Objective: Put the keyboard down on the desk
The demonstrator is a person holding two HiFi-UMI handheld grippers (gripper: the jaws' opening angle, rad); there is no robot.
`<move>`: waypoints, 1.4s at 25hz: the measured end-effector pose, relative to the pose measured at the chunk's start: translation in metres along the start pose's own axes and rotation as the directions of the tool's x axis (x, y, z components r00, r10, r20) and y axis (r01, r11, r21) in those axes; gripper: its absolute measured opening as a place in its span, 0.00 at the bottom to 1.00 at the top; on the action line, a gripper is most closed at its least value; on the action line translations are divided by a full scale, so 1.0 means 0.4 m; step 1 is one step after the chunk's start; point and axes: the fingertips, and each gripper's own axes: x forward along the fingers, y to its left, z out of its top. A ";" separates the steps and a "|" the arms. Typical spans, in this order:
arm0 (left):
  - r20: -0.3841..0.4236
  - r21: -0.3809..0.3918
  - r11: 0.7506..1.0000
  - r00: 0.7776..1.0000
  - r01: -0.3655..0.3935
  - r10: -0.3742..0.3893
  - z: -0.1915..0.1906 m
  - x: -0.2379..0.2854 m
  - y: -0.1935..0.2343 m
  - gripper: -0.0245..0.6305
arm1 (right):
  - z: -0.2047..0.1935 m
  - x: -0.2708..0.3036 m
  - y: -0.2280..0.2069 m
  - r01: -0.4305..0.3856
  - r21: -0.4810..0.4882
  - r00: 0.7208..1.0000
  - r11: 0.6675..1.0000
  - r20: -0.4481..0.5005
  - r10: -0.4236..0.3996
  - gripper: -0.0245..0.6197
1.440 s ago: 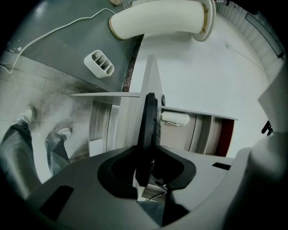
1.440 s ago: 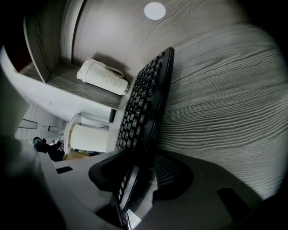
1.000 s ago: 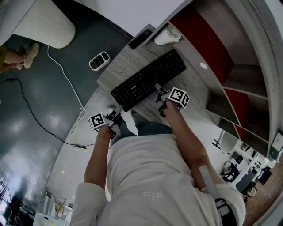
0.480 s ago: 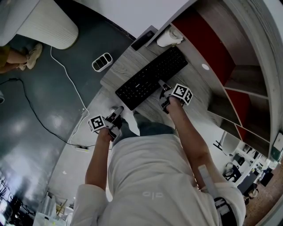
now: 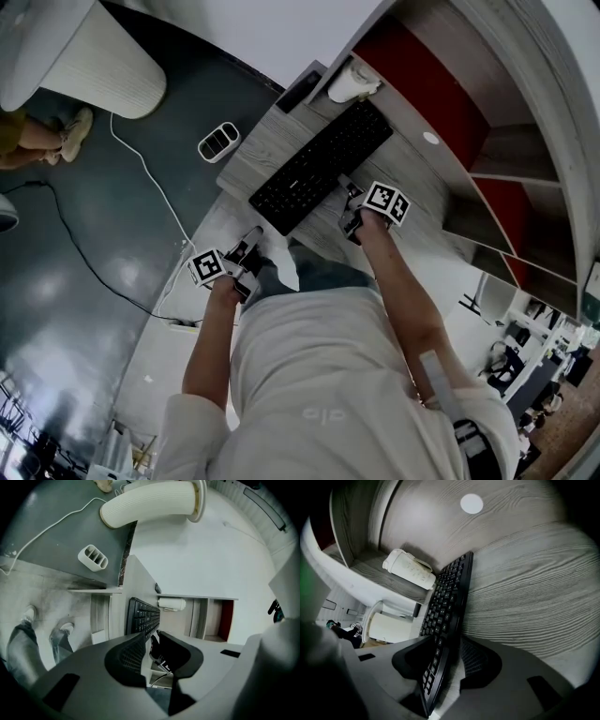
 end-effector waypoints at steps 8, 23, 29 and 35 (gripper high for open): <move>-0.069 0.147 0.989 0.998 0.007 0.003 0.033 0.013 -0.104 0.11 | -0.004 -0.141 0.067 -0.071 -0.054 0.993 0.996 0.096 0.076 0.21; -0.196 0.618 0.778 0.981 0.112 0.014 -0.020 0.068 -0.405 0.06 | -0.017 -0.485 0.285 -0.140 -0.428 0.941 0.893 0.222 0.254 0.11; -0.207 0.799 0.578 0.978 0.166 0.004 -0.050 0.082 -0.544 0.06 | -0.030 -0.601 0.364 -0.104 -0.574 0.923 0.812 0.249 0.294 0.11; -0.213 0.872 0.439 0.975 0.216 -0.056 -0.083 0.083 -0.673 0.06 | -0.036 -0.684 0.424 -0.052 -0.693 0.910 0.719 0.264 0.321 0.11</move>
